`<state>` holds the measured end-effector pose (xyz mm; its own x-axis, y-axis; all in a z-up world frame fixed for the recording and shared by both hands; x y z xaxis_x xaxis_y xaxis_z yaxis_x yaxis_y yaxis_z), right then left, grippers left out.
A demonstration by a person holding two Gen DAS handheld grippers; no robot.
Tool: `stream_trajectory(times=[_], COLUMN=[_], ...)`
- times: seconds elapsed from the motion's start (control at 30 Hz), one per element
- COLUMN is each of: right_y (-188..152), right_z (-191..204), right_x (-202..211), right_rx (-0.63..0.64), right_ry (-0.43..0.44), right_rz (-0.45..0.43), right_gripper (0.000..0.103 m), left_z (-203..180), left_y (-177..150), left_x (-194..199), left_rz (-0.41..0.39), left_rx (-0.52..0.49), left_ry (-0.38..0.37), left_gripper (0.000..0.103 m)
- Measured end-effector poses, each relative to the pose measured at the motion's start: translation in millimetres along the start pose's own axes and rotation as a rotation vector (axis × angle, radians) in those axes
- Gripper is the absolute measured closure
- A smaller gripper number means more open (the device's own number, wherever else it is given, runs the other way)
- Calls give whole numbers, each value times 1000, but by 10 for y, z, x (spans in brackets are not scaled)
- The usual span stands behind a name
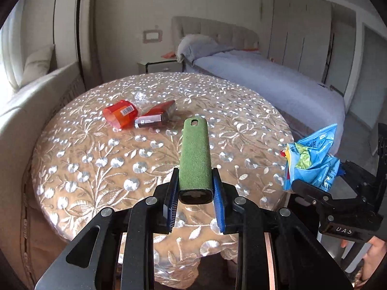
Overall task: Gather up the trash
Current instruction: 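Carry the green tube and blue bag to the white bin and open both tools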
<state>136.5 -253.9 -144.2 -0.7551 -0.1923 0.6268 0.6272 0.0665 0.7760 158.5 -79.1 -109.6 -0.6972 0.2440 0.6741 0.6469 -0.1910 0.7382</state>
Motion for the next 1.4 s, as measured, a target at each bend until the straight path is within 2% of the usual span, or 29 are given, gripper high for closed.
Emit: stream_trajectory(times=[0.2,0.67,1.07,1.4], right_y=[-239,-631,-1061,-1492], right_z=[-358,-1103,-1612,-2021], right_x=[365,874,823,545], right_rx=[-50,-161,-199,-208], right_ry=[-76,-262,-378,-380], right_rz=[-32,-35,87,223], right_gripper=[25,25,25,25], left_z=[-574,-1691,-2518,-2987], left_y=[-51,-222,-525,-806], left_x=[68,-210,-695,-1281], left_rz=[-11,55,187,344], left_rx=[-105,-326,-536,-679], left_ry=[-66,-220,-301,-362], left_gripper=[78,78,78,78])
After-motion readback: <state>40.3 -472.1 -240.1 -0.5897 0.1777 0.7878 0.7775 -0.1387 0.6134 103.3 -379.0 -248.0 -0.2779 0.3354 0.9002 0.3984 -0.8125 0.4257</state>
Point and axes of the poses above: each gripper's, at about its wrist camera, not at the fingertips, and x roughly against the way its jaws point, z to its left, y to its top, the point moved 4 cm from there along -x, roughly the way its jaws point, and after that the axes turned 5 degrees about z, right-handed, at the moved point
